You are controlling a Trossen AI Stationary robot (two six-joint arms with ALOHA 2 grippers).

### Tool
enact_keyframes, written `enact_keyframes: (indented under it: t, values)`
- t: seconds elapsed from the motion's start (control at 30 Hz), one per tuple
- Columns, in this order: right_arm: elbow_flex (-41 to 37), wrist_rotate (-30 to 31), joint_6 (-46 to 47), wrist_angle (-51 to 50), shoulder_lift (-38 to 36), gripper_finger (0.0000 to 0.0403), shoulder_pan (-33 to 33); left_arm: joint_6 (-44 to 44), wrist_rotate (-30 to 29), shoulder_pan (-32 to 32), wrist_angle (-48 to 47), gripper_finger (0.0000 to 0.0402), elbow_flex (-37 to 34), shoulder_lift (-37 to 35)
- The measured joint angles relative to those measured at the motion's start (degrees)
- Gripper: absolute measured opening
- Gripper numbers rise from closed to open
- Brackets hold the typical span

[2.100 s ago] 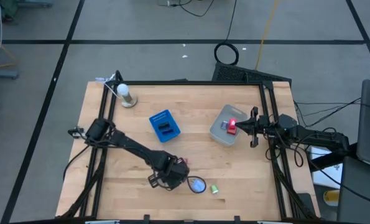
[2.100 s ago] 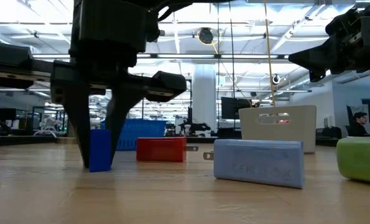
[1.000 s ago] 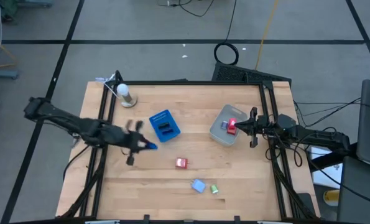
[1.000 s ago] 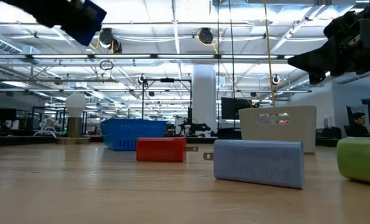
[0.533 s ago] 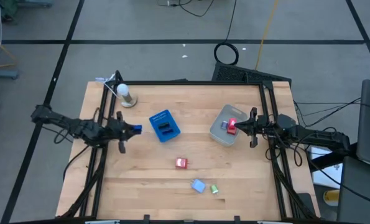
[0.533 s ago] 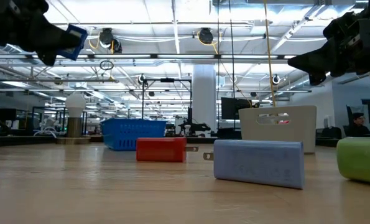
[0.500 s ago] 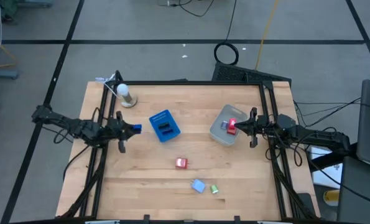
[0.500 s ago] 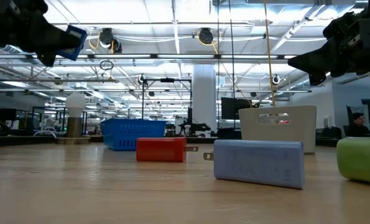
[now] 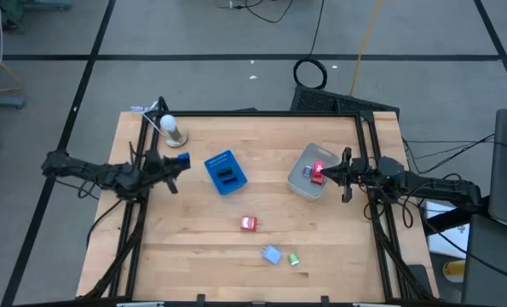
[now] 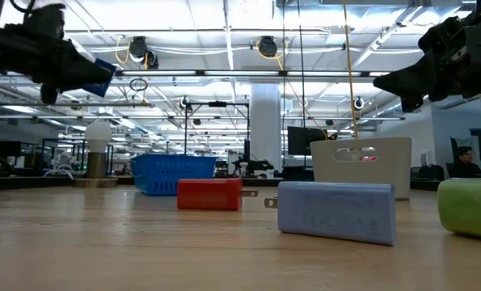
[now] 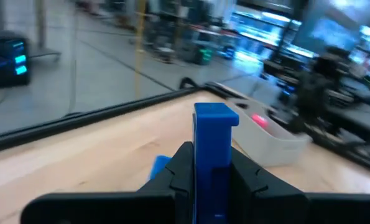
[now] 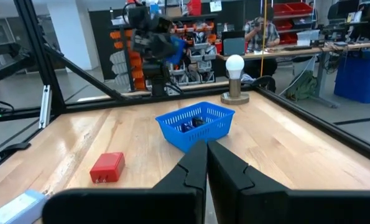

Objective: Pick & Place Office items
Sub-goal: Put the blue digital clock into the blue bin, then put the red charger adapter into the gray bin

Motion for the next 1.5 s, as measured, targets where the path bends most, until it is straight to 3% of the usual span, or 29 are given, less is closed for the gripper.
enact_keyframes:
  t: [0.13, 0.33, 0.53, 0.7, 0.9, 1.13, 1.5]
  values:
    - [0.0, 0.01, -0.08, 1.58, 0.52, 0.0004, 0.0, -1.14, 3.77, 4.63, 6.61, 0.0045, 0.03, 8.44]
    - [-0.01, 0.0, -0.09, 2.77, 1.62, 0.0004, 0.0, -4.77, 15.83, 13.22, 10.67, 0.0045, 4.72, 30.17]
    - [0.0, -0.01, 0.01, 2.74, 2.9, 0.0004, 0.0, 0.29, 23.45, 15.72, 5.59, 0.0045, 18.59, 53.67]
    - [0.0, -0.01, 0.02, 2.42, 3.71, 0.0004, 0.0, 2.2, 24.99, 16.06, -3.52, 0.0045, 28.89, 64.78]
    - [0.0, -0.01, -0.06, 2.59, 4.35, 0.0004, 0.0, 0.93, 28.31, 18.04, -10.87, 0.0046, 35.07, 72.07]
    - [0.0, -0.04, 0.18, 2.68, 4.37, 0.0004, 0.0, 2.15, 31.99, 19.68, -10.79, 0.0055, 35.74, 75.22]
    - [0.0, -0.19, 1.15, 2.69, 4.53, 0.0004, 0.0, 6.77, 32.12, 19.61, -6.58, 0.0197, 35.84, 72.1]
